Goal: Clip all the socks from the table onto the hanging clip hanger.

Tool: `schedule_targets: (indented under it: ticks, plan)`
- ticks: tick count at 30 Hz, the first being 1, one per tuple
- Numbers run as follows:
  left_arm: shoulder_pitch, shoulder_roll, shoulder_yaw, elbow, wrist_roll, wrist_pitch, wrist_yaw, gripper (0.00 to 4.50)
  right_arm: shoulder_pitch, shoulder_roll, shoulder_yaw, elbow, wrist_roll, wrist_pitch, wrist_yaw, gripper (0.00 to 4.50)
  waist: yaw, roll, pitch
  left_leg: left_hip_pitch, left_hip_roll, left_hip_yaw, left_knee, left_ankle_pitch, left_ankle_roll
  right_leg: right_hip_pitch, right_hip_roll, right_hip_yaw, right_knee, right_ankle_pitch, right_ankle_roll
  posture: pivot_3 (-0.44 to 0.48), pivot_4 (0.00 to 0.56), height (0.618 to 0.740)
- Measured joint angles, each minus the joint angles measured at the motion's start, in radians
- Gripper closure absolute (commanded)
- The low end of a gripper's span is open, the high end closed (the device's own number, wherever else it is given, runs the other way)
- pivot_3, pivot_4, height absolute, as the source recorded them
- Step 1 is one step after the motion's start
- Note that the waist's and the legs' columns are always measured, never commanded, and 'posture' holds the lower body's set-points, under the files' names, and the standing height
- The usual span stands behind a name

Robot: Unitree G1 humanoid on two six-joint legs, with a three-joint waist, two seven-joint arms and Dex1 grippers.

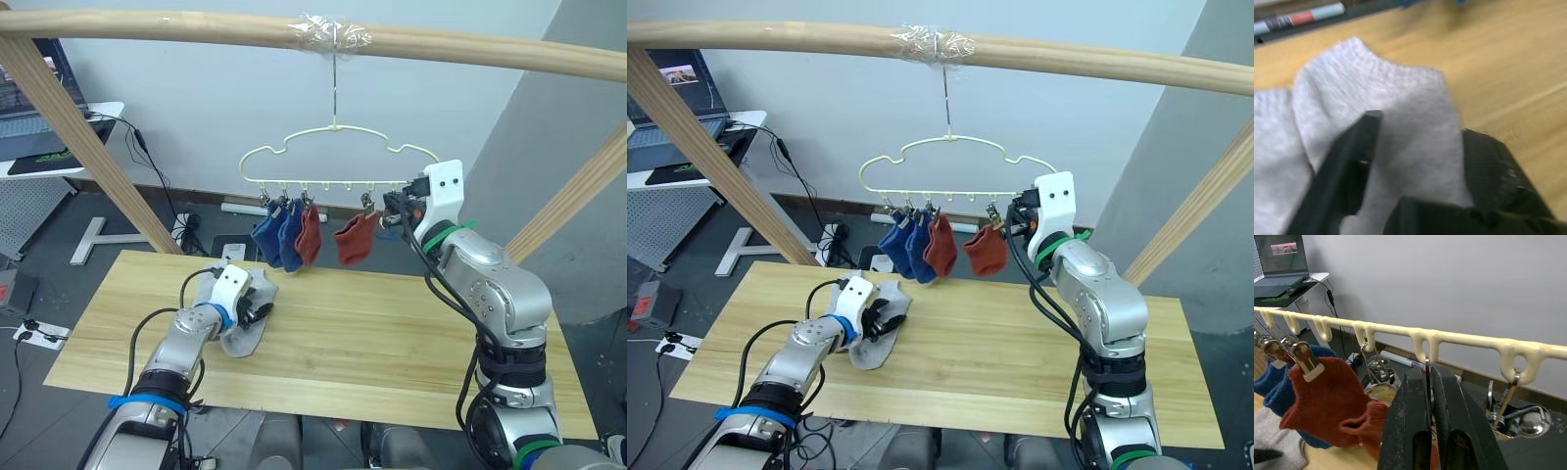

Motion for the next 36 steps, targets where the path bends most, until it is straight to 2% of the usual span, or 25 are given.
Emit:
schedule_targets:
  ticks: [7, 11, 15, 20, 22, 27, 36]
  plan:
    - [0.056, -0.001, 0.005, -0.079, -0.042, 0.065, -0.078, 4.45, 0.004, 0.000, -0.013, -0.008, 0.020, 0.024, -0.009, 4.50, -0.001, 0.000, -0.011, 0.000, 0.000, 0.001, 0.000, 0.000, 0.000, 0.000, 0.000, 0.001, 0.000, 0.000, 0.000, 0.196, 0.131, 0.740]
    - [0.103, -0.031, -0.016, -0.150, -0.100, 0.063, -0.194, 4.49, 0.000, -0.001, -0.053, -0.009, 0.039, 0.045, -0.010, 4.50, 0.003, 0.000, -0.012, -0.001, 0.000, 0.000, 0.000, 0.000, 0.000, 0.000, 0.000, 0.000, 0.000, 0.000, 0.000, 0.196, 0.135, 0.740]
    - [0.111, -0.031, -0.040, -0.268, -0.123, -0.064, -0.294, 4.49, -0.018, 0.018, -0.129, -0.012, 0.094, 0.114, -0.024, 4.50, 0.004, 0.000, -0.012, -0.001, 0.000, -0.001, 0.000, 0.000, 0.000, 0.000, 0.000, 0.000, 0.000, 0.000, 0.000, 0.194, 0.150, 0.740]
    - [0.040, -0.085, -0.031, -0.394, -0.224, -0.185, -0.369, 4.49, -0.127, 0.081, -0.326, 0.021, 0.201, 0.327, -0.073, 4.50, 0.006, 0.000, -0.012, -0.001, -0.001, 0.000, 0.001, 0.000, 0.000, 0.001, 0.000, 0.000, -0.001, 0.000, 0.000, 0.186, 0.168, 0.740]
    - [0.004, -0.111, -0.025, -0.433, -0.266, -0.231, -0.391, 4.49, -0.204, 0.113, -0.449, 0.051, 0.230, 0.444, -0.099, 4.50, 0.004, 0.000, -0.012, 0.000, -0.001, 0.000, 0.001, 0.000, 0.000, 0.001, 0.000, 0.001, -0.001, 0.000, 0.001, 0.176, 0.177, 0.740]
    - [-0.048, -0.166, -0.026, -0.459, -0.291, -0.342, -0.405, 4.49, -0.367, 0.176, -0.714, 0.125, 0.259, 0.643, -0.169, 4.50, 0.005, 0.000, -0.012, 0.000, -0.001, -0.001, 0.000, 0.000, 0.000, 0.001, 0.000, 0.000, -0.001, 0.000, 0.000, 0.165, 0.183, 0.740]
    - [-0.074, -0.213, -0.036, -0.395, -0.244, -0.453, -0.355, 4.49, -0.398, 0.271, -0.839, 0.150, 0.422, 0.660, -0.360, 4.50, 0.001, 0.001, -0.011, -0.001, -0.001, -0.001, 0.000, 0.000, 0.000, 0.001, 0.000, 0.000, -0.002, 0.000, 0.000, 0.158, 0.191, 0.740]
